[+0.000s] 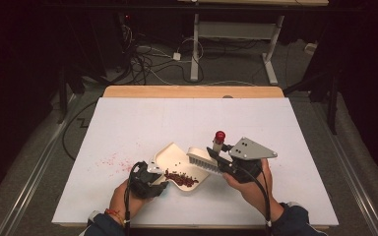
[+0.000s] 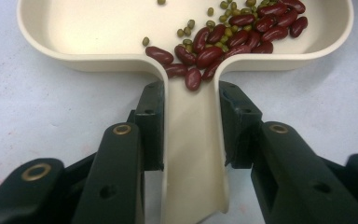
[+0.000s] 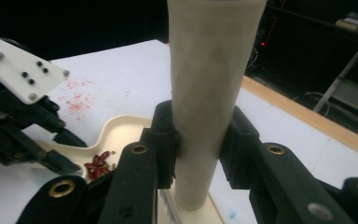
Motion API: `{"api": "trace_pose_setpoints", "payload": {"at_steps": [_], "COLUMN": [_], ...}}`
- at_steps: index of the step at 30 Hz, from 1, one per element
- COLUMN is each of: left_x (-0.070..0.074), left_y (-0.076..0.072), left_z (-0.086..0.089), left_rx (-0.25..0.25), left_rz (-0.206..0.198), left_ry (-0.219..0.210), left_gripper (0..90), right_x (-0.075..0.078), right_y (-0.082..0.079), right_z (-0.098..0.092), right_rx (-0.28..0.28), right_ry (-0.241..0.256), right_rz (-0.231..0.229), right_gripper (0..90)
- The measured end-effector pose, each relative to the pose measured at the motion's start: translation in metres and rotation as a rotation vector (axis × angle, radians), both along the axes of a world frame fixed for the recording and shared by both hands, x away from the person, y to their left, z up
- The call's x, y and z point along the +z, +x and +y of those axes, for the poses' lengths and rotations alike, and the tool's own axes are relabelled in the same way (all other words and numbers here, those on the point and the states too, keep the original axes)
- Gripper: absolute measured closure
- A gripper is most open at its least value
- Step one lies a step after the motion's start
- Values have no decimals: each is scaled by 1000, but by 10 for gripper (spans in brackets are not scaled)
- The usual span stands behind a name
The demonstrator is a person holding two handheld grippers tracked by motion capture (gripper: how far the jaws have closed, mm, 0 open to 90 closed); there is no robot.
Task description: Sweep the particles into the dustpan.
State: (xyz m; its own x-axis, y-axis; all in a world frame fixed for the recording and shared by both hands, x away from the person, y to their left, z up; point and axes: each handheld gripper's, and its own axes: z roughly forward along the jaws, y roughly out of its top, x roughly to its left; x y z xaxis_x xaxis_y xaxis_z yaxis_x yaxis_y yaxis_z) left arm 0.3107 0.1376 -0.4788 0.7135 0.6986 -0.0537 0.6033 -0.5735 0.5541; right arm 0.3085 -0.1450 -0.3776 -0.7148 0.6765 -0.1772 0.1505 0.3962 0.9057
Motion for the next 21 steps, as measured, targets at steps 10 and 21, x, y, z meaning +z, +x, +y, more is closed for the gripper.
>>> {"api": "trace_pose_setpoints", "payload": {"at_steps": [10,21], "left_x": [-1,-1], "left_y": [1,2], "left_z": [0,0], "left_rx": [-2,0], "left_rz": [0,-4], "left_ry": [-7,-10], "left_gripper": [636,635], "right_x": [-15,-21], "right_y": [28,12], "right_z": [23,53], "right_rx": [38,125], "right_ry": [3,-38], "right_rz": [-34,-19], "right_gripper": [701,700]}}
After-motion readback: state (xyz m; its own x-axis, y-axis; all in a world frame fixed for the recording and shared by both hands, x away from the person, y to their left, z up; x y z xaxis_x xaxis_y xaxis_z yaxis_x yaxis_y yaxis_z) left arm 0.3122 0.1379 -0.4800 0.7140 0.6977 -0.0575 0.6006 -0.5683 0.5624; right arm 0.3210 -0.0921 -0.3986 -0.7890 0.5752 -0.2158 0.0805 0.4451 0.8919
